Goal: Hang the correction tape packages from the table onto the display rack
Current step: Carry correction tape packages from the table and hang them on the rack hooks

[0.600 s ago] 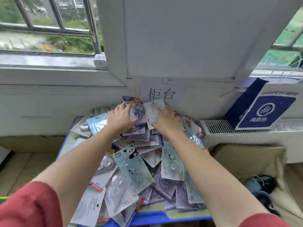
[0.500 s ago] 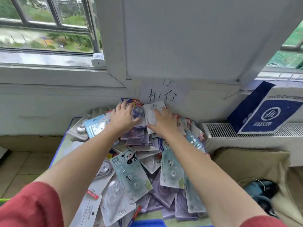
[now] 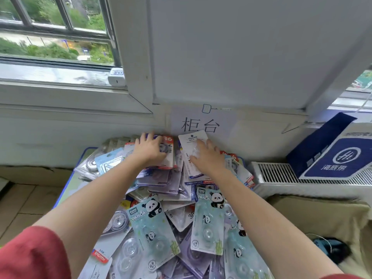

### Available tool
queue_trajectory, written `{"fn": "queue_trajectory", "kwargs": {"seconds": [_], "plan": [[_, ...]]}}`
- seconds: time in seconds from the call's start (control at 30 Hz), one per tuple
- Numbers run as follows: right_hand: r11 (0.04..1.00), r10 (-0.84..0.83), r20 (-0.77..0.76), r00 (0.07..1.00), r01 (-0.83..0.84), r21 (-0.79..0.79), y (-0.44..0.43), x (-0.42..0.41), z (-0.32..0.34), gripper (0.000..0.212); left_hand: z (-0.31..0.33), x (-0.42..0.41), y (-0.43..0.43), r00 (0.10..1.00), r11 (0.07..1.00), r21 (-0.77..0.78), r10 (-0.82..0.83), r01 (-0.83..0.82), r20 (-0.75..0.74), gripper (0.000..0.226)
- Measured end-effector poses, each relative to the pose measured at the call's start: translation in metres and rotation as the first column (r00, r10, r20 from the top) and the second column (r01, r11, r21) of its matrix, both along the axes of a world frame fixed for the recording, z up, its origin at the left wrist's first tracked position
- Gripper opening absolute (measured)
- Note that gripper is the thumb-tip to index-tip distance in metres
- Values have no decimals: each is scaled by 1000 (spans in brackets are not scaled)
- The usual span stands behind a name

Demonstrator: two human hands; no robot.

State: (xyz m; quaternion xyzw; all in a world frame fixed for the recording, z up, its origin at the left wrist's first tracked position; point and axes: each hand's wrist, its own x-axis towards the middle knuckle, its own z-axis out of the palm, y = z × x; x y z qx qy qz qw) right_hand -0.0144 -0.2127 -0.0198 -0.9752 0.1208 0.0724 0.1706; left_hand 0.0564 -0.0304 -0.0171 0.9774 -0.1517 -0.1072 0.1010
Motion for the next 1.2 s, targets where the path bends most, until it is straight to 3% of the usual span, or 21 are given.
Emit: {"fn": "queue_trajectory", "kwargs": {"seconds": [0.13, 0.2, 0.3, 0.43, 0.63, 0.77, 0.97, 1.2], "plan": [[997, 20, -48, 999, -24, -70, -4, -1, -1, 95, 1, -3, 1, 990, 996, -67, 41, -51, -132, 53], [997, 22, -45, 999, -26, -78, -5, -2, -1, 99, 0, -7, -2, 986, 994, -78, 67, -80, -154, 63], [997, 28, -32, 999, -30, -68, -4, -3, 0, 97, -2, -12, -7, 985, 992, -43, 111, -118, -129, 77], [998, 40, -10, 999, -41, -44, -4, -2, 1, 94, -2, -15, -8, 985, 986, -64, 152, -157, -83, 80], [998, 51, 95, 994, -47, -44, 2, -7, 6, 93, 7, -25, 1, 985, 979, -169, 137, -118, 108, 80], [997, 36, 124, 992, -26, -77, 16, -24, 13, 91, 13, -40, 15, 985, 982, -170, 107, -83, 135, 82], [989, -78, 166, 983, 97, -109, 53, -71, 14, 91, 18, -75, 52, 985, 978, -208, 35, 2, 172, 83], [965, -237, 110, 965, 247, -89, 117, -164, -5, 94, 6, -150, 104, 983, 971, -211, -73, 108, 168, 80]]}}
